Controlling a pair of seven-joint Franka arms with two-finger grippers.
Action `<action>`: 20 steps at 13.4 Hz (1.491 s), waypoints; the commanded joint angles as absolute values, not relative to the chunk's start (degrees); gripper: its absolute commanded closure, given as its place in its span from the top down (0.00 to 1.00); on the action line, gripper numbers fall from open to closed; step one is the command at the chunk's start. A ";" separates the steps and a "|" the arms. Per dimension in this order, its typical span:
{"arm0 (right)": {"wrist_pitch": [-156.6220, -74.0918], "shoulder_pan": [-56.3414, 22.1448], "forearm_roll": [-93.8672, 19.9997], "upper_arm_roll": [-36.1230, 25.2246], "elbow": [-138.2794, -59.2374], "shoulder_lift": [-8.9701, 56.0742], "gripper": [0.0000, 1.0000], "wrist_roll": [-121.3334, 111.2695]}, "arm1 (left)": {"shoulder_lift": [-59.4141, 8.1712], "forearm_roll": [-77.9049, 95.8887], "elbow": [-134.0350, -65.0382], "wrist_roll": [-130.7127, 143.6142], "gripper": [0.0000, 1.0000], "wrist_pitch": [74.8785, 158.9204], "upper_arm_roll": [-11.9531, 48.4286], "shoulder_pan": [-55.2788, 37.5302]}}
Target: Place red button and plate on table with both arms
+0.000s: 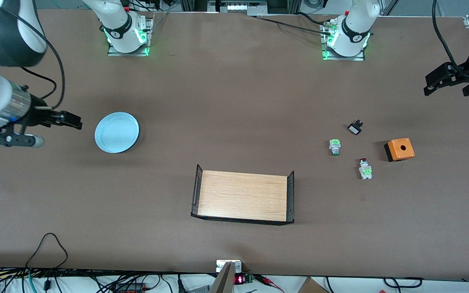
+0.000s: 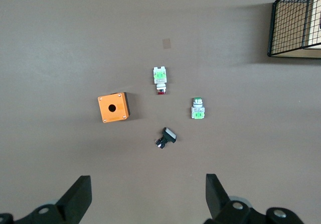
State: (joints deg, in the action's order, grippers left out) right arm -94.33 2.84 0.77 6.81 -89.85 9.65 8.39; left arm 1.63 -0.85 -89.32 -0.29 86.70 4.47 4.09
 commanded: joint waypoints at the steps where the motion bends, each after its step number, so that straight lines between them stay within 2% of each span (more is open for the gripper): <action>1: -90.27 -2.34 1.94 -1.01 -84.21 10.20 1.00 7.91 | 1.14 -2.20 -87.80 0.79 1.00 85.43 4.66 3.87; 3: -90.26 -6.31 1.58 -8.41 -83.24 9.93 1.00 3.81 | 1.14 -2.20 -87.80 0.79 1.00 85.43 4.66 3.87; 5: -90.18 -5.81 1.67 -10.45 -83.23 9.58 1.00 -1.65 | 1.14 -2.20 -87.80 0.79 1.00 85.43 4.66 3.87; 7: -88.07 -5.28 1.50 -10.20 -83.76 7.92 1.00 -0.36 | 1.14 -2.20 -87.80 0.79 1.00 85.43 4.66 3.87; 9: -89.81 -5.54 1.49 -10.02 -85.07 7.39 1.00 2.02 | 1.14 -2.20 -87.80 0.79 1.00 85.43 4.66 3.87; 12: -94.82 -5.45 1.49 -10.02 -93.58 1.95 1.00 0.10 | 1.14 -2.20 -87.80 0.79 1.00 85.43 4.66 3.87; 16: -90.89 -5.54 1.41 -9.84 -91.85 1.67 1.00 -0.09 | 1.14 -2.20 -87.80 0.88 1.00 85.43 4.66 3.87; 20: -91.23 -5.80 1.49 -9.67 -89.83 2.72 1.00 -0.26 | 1.14 -2.20 -87.80 0.88 1.00 85.43 4.75 3.87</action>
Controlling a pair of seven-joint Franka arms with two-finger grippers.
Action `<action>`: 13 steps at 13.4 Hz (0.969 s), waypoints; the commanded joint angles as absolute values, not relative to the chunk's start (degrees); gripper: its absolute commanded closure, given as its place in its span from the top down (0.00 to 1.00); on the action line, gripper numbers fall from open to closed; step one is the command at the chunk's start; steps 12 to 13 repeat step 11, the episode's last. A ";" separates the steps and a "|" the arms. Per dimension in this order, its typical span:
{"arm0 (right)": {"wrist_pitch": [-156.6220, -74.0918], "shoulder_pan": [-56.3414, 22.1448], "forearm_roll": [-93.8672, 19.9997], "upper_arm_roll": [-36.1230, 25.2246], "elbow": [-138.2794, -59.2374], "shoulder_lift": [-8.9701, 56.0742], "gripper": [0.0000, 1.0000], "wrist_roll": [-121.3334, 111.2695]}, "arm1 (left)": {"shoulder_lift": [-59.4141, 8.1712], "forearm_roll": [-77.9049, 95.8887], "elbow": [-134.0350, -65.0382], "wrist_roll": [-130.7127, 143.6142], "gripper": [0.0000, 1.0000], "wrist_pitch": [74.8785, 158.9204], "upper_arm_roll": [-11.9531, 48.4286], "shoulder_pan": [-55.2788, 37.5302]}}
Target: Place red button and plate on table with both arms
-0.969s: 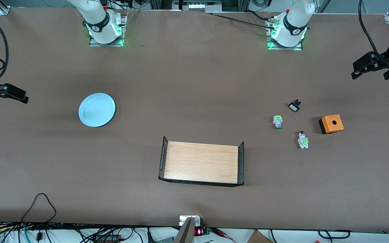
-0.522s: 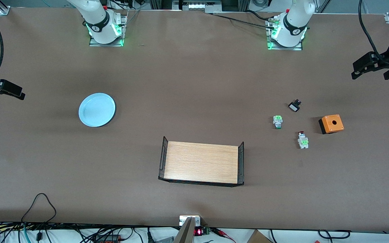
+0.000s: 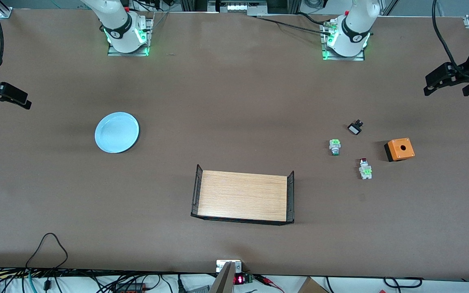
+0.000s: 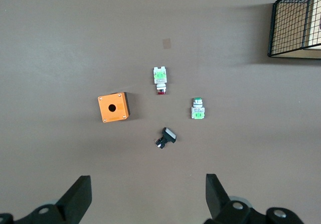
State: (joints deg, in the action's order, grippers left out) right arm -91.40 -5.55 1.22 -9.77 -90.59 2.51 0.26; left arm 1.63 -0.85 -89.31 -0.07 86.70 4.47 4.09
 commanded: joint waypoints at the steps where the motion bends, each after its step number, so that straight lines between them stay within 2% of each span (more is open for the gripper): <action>1: -91.32 -5.80 1.49 -9.67 -89.65 2.90 1.00 -0.26 | 1.14 -2.20 -87.80 0.88 1.00 85.43 4.75 3.87; 13: -90.09 -6.15 1.49 -9.40 -89.65 3.08 1.00 -0.61 | 1.14 -2.28 -87.80 2.64 1.00 85.08 5.63 3.87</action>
